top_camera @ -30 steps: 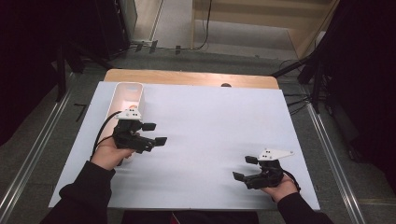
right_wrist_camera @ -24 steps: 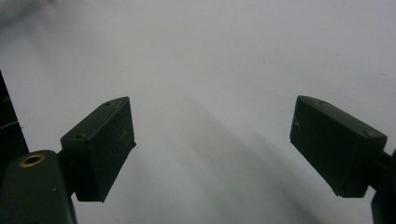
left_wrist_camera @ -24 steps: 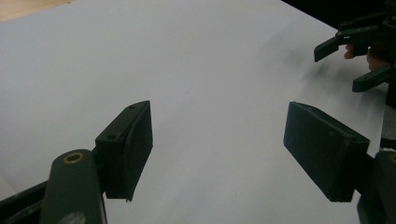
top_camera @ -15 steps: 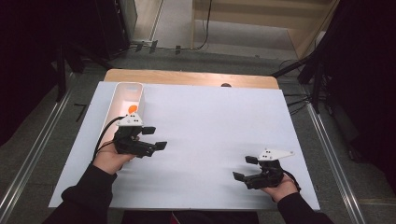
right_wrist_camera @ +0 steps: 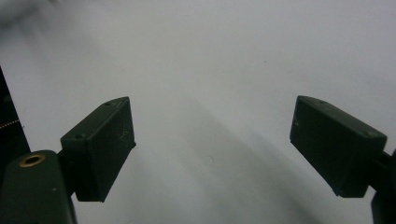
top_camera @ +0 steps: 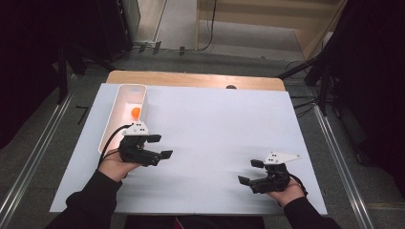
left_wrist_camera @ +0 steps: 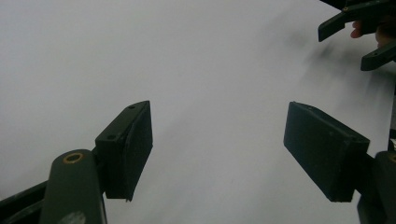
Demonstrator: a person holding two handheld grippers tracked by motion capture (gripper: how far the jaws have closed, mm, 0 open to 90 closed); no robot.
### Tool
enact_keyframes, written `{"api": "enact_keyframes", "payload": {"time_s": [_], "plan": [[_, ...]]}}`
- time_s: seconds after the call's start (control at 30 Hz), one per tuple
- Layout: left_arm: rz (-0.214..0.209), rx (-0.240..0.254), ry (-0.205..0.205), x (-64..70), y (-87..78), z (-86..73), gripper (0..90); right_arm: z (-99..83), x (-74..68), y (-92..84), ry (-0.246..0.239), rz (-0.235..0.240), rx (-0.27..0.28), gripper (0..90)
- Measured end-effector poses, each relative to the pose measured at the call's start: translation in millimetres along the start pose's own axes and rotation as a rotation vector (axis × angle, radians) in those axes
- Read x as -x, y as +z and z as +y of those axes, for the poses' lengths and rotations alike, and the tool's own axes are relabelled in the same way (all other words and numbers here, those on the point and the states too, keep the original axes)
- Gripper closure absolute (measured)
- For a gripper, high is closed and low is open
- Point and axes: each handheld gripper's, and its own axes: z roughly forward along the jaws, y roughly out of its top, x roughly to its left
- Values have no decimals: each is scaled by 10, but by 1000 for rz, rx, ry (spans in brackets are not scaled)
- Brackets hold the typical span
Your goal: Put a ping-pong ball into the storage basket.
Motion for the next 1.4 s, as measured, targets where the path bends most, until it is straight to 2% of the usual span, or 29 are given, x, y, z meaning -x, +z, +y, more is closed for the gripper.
{"api": "enact_keyframes", "payload": {"time_s": [0.17,0.23,0.53,0.83,1.03,1.17,1.4], "plan": [[-6,-6,11,23,5,-47,244,-1,2,1,2,1,1,123],[-6,-7,32,38,-1,-61,244,0,2,1,4,1,1,123],[-22,-2,43,107,-28,-137,244,-1,1,0,4,1,2,124],[-29,-23,69,143,-26,-264,244,0,-2,4,3,-2,0,123],[-59,2,61,142,-68,-365,244,0,-4,5,4,-2,0,123],[-58,-15,106,183,-88,-426,244,0,-2,4,4,-1,2,123],[-85,-34,147,214,-99,-498,244,1,-2,7,8,-2,0,124]]}}
